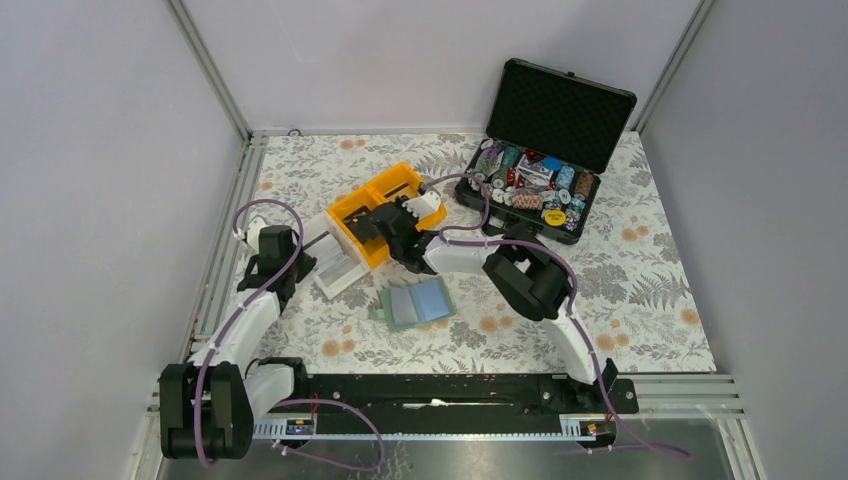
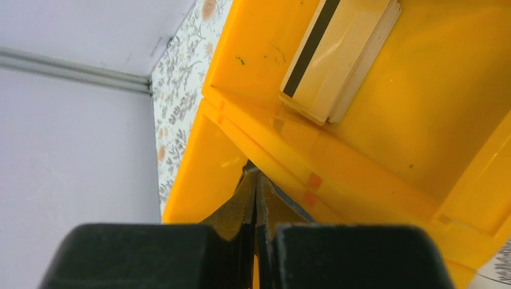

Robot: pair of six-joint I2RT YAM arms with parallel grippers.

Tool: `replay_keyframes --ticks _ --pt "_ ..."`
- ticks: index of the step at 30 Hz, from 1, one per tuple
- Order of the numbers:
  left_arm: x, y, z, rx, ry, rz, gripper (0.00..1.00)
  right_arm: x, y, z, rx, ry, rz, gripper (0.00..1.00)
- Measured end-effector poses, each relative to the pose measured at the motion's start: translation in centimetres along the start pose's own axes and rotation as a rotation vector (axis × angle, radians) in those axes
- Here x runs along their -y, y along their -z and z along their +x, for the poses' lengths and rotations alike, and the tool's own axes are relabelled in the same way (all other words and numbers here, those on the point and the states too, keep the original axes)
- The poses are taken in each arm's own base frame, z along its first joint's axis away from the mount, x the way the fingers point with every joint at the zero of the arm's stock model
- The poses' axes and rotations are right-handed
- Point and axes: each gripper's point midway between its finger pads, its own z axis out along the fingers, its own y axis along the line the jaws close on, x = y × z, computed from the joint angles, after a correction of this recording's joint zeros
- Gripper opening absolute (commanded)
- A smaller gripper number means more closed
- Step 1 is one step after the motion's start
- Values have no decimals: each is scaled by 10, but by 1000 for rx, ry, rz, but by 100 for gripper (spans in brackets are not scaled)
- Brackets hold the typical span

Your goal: Put the credit cards into the card holder

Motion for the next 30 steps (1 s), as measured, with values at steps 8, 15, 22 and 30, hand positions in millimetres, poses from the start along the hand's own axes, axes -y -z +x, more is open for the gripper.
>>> replay_keyframes --ticks 8,15,22,30 --pt "0 2 -2 9 -6 0 16 14 18 0 -65 180 -27 18" --pt "-1 2 -2 10 -7 -2 16 13 31 1 -137 218 -51 27" --pt "-1 2 -2 11 -6 -2 16 -2 28 7 -177 230 -42 33" --pt "-1 2 -2 10 -6 -1 16 14 16 21 -210 296 49 37"
